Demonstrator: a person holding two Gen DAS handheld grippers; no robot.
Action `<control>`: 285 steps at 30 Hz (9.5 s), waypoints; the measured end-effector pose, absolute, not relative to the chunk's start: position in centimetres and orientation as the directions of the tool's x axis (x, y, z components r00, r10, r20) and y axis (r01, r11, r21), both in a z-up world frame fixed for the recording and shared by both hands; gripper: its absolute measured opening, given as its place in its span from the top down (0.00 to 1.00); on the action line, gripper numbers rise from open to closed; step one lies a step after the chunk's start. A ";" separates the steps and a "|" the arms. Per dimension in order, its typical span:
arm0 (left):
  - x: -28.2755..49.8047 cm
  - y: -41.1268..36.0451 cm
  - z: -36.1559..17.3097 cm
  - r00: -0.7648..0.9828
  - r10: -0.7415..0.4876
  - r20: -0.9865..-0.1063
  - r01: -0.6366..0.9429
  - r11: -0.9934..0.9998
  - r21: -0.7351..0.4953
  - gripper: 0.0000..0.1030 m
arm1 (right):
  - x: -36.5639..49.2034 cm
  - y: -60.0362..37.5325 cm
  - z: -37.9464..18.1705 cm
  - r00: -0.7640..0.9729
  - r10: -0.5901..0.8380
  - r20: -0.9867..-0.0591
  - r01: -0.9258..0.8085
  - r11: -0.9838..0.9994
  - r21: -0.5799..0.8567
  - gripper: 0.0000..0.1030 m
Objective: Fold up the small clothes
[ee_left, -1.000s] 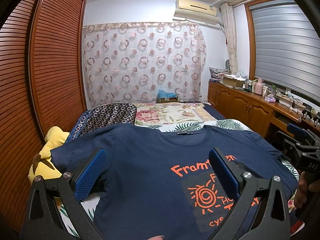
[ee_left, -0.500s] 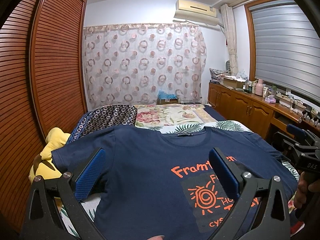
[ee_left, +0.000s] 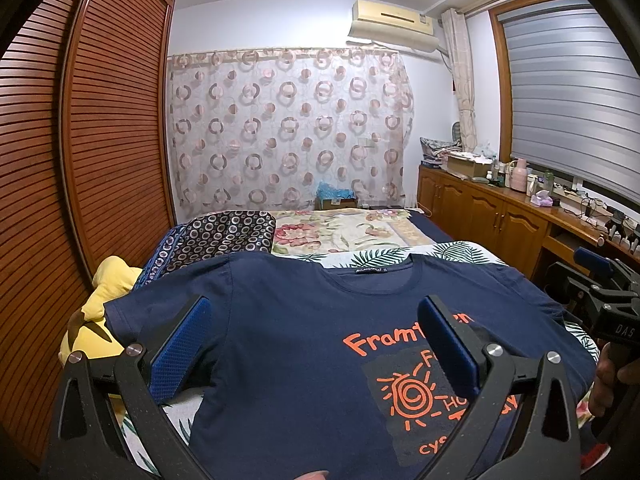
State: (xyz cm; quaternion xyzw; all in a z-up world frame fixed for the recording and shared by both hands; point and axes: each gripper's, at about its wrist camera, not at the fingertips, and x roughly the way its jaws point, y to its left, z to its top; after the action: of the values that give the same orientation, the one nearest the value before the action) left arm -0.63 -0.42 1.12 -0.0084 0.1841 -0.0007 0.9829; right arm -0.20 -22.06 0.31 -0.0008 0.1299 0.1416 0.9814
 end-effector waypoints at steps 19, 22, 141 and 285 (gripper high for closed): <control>-0.6 -0.4 1.1 0.933 -0.004 -0.361 -0.002 1.000 -0.016 0.00 | -0.3 -21.9 0.5 0.926 0.279 -0.253 -0.280 0.959 0.035 0.00; -0.6 -0.4 1.1 0.933 -0.004 -0.361 -0.002 1.000 -0.016 0.00 | -0.3 -21.7 0.6 0.926 0.281 -0.253 -0.281 0.959 0.035 0.00; 3.4 9.4 -1.1 0.858 -0.154 -0.489 0.121 0.988 -0.099 0.22 | 5.6 -19.3 0.7 0.720 0.483 -0.498 -0.571 0.821 -0.029 0.00; 12.1 -7.4 -9.4 0.578 -0.223 -0.785 0.360 0.933 0.000 0.13 | 5.8 -42.9 -4.7 0.698 0.252 -0.671 -0.244 0.964 0.108 0.66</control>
State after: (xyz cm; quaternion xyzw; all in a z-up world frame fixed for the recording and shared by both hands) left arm 12.11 -7.37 -9.42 0.0797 0.4289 -0.1645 0.8847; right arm 5.82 -42.91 -4.70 0.0051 0.3649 0.1345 0.9213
